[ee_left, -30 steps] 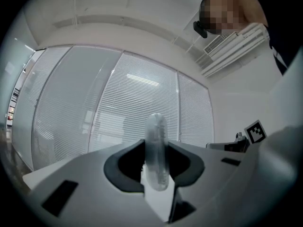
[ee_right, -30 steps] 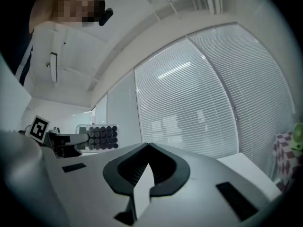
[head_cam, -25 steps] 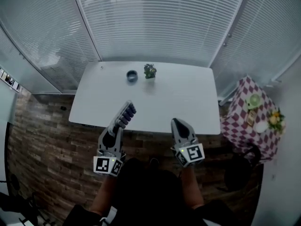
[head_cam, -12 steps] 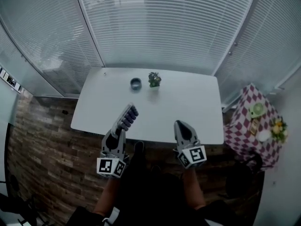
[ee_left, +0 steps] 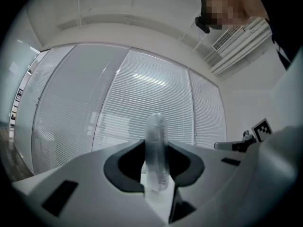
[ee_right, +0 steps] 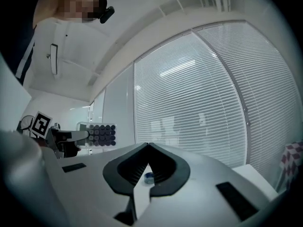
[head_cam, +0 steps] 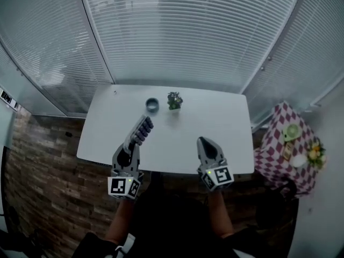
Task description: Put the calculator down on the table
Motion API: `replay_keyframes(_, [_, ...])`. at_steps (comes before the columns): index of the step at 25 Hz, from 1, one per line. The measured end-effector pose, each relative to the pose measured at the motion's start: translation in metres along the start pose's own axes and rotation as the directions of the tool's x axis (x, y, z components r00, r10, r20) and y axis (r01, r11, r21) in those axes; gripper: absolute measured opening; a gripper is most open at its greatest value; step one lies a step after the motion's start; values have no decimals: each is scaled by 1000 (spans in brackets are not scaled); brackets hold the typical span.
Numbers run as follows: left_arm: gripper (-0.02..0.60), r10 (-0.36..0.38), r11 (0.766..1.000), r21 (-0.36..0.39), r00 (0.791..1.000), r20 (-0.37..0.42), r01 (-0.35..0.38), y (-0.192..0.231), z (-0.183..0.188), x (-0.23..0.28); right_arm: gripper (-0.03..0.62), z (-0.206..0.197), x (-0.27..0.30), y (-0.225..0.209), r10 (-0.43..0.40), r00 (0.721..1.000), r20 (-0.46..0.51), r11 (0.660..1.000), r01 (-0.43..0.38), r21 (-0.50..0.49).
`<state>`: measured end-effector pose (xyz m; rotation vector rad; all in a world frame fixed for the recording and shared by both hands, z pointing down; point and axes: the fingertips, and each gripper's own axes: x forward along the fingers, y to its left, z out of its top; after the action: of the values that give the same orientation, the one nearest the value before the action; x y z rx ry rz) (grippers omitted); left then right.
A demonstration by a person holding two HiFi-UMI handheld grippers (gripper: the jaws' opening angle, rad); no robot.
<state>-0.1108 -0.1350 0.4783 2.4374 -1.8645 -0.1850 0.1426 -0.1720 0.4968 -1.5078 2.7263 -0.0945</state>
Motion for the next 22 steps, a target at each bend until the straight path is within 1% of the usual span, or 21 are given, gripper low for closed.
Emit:
replay_keyframes(2, [101,4,1000,12,1000,-6,-4,7,-1,11,6,0,10,-4,-6,1000,-7,1000,6,-7])
replay_keyframes(4, [101,9,1000,22,1000,-8,-9,13,-1,20,6,-2,20,-6,-2,1000,-22,999,1,-34])
replay_keyframes(6, [101,10,1000,19,1000,-7,-10,19,-1,29,6,-5,30,-9,1,999,-34,998,-3,-58])
replay_keyframes(10, [101,-4,1000,7,1000,-8,4,25,0,43,6,-9,42,-15,-16,999,-52,999,15,-32])
replay_keyframes(12, [101,-16,1000,8,1000,-7,16,27,2,50,7,-8,48,-15,-1,999,-41,1000,0,-23])
replay_keyframes(15, [101,-17,998,60,1000,-23,18,29,0,59,6,-9,54,-13,4,999,-48,1000,-4,-8])
replay_keyframes(16, [101,-16,997,79,999,-29,18,29,-1,62,6,-10,56,-13,1,998,-55,1000,-2,-22])
replay_keyframes(18, [101,-19,995,95,999,-33,22,30,-4,69,6,-14,62,-11,10,997,-73,997,-15,-71])
replay_keyframes(20, [101,-30,995,95,999,-33,33,32,-3,76,6,-13,69,-7,15,997,-78,996,-22,-90])
replay_keyframes(22, [101,-37,997,66,999,-34,39,34,-4,77,6,-14,71,-6,8,996,-86,996,-16,-89])
